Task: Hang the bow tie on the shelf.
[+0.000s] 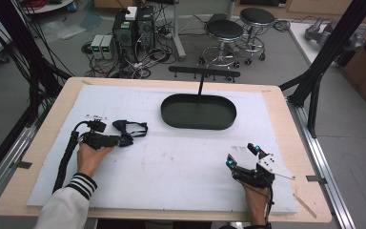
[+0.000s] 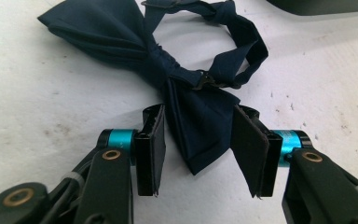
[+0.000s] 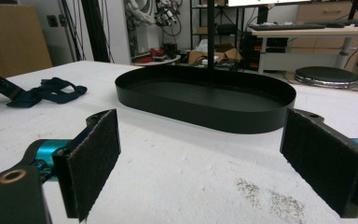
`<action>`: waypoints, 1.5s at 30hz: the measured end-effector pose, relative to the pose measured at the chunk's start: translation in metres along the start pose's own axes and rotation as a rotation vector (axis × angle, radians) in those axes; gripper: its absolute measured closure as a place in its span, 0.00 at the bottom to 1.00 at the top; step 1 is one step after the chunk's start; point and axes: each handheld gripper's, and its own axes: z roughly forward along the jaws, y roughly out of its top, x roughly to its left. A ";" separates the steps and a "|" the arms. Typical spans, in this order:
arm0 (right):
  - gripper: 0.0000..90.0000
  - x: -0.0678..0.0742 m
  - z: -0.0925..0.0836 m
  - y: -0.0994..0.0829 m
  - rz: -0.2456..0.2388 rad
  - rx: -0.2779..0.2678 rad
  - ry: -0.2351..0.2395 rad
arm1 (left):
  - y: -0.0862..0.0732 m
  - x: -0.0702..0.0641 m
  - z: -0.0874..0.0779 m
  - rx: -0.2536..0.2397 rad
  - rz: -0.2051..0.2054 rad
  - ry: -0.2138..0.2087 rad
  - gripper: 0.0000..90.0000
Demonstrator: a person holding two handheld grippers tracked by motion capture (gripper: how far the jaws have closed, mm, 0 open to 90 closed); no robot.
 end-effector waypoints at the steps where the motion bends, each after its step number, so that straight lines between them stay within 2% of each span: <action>1: 0.12 0.000 0.000 0.000 -0.001 0.000 0.001 | 0.000 0.000 0.000 0.000 -0.002 0.003 0.61; 12: 0.12 0.000 0.000 0.000 -0.002 0.001 -0.001 | 0.003 -0.008 0.005 0.005 0.014 0.064 0.67; 15: 0.12 0.000 0.000 0.000 -0.002 0.000 0.000 | 0.004 -0.009 0.005 0.007 0.015 0.083 0.72; 18: 0.12 0.000 0.000 0.000 -0.002 0.002 0.000 | 0.004 -0.008 0.006 0.005 0.008 0.090 0.78; 25: 0.12 -0.001 0.000 0.000 -0.002 -0.001 -0.001 | 0.003 -0.008 0.006 0.003 0.025 0.120 0.88; 30: 0.12 -0.001 0.000 0.000 -0.001 -0.002 0.001 | 0.003 -0.010 0.008 -0.012 0.031 0.122 0.96; 35: 0.12 -0.001 0.000 0.000 0.001 -0.002 0.001 | 0.003 -0.012 0.006 -0.010 0.058 0.131 0.98; 39: 0.12 -0.001 0.000 0.000 0.002 -0.002 0.001 | 0.003 -0.014 0.004 -0.030 0.075 0.144 0.98; 41: 0.12 -0.001 0.000 0.000 0.002 -0.003 0.001 | 0.004 -0.015 0.001 -0.064 0.081 0.151 0.98; 45: 0.12 -0.001 0.000 0.000 0.002 -0.003 0.001 | 0.006 -0.015 -0.006 -0.097 0.092 0.153 0.98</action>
